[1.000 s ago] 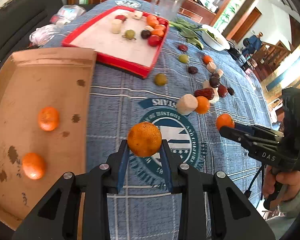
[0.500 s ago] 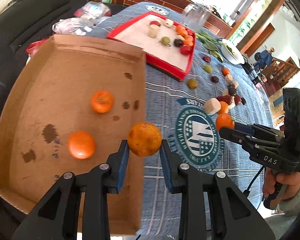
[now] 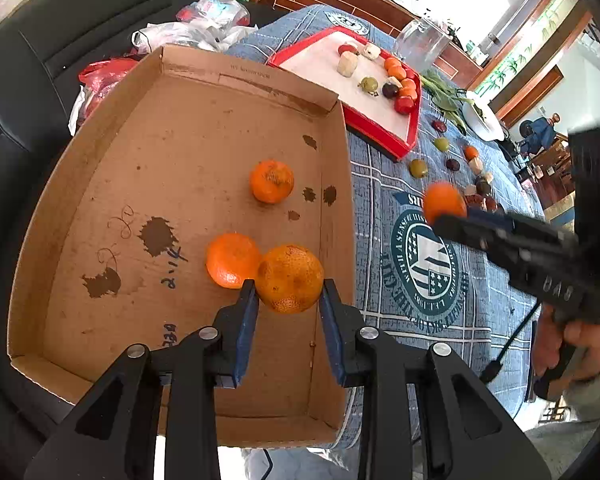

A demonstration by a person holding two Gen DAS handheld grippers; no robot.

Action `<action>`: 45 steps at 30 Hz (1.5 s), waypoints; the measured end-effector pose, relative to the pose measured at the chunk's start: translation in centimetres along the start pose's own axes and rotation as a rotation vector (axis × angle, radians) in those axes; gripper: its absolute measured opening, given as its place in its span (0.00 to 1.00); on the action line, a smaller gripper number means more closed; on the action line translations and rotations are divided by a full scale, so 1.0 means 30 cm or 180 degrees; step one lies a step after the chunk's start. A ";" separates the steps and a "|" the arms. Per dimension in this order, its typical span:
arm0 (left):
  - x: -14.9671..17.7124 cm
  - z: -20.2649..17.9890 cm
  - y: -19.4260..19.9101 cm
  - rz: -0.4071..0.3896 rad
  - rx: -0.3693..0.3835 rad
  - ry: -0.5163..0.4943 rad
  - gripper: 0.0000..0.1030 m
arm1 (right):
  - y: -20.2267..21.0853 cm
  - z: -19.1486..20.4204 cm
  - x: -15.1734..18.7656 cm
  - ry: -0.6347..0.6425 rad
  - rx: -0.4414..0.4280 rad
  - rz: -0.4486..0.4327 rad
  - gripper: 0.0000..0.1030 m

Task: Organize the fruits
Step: 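Carry both held oranges over the cardboard box with both grippers, then open the left gripper to drop its orange while the right gripper releases its orange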

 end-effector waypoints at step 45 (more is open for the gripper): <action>-0.146 0.171 -0.011 -0.0094 -0.0047 0.0313 0.28 | -0.408 0.092 -0.218 0.0719 -0.0046 0.0346 0.35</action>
Point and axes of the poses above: each gripper's, at about its wrist camera, not at the fingertips, and y roughly against the way its jaws point, z to its left, x to its underside, the point moved 10 cm from there along -y, roughly the way its jaws point, and after that the axes turned 5 degrees about -z, right-handed, at the moved point
